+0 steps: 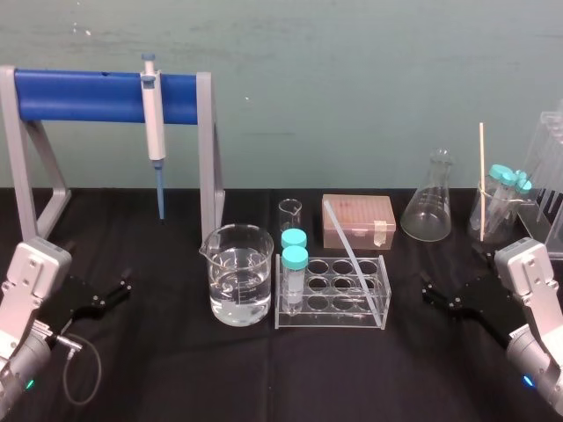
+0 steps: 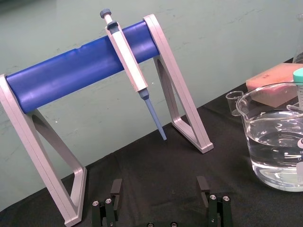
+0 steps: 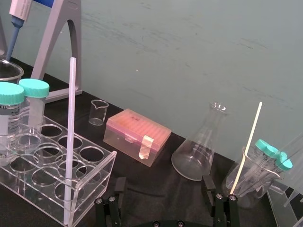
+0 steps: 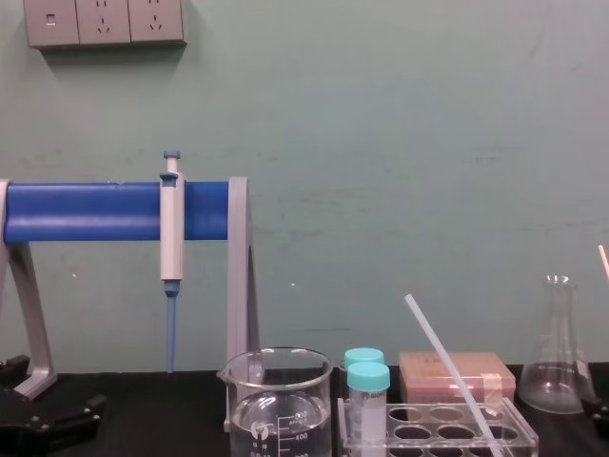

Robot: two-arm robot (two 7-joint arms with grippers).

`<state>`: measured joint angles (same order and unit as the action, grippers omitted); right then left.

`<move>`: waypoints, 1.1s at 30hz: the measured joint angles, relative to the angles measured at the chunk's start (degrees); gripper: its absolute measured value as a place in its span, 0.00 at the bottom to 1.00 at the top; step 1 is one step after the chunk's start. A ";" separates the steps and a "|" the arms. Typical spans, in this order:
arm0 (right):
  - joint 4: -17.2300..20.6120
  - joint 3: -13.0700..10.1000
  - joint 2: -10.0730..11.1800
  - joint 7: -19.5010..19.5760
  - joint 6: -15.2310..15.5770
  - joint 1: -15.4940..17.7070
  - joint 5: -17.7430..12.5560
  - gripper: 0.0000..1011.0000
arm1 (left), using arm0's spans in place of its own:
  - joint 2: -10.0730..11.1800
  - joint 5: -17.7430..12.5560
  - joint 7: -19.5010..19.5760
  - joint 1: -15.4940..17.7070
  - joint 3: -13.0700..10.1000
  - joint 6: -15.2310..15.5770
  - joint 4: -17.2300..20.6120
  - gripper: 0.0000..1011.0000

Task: Pick up the stirring rod with one hand, then place it down.

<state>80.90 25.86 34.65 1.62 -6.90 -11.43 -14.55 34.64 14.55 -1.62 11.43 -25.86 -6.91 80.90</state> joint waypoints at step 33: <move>0.00 0.00 0.00 0.00 0.00 0.00 0.00 0.99 | 0.00 0.00 0.00 0.00 0.00 0.00 0.00 0.99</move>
<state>80.90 25.86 34.64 1.62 -6.91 -11.43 -14.55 34.65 14.55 -1.62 11.43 -25.86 -6.91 80.90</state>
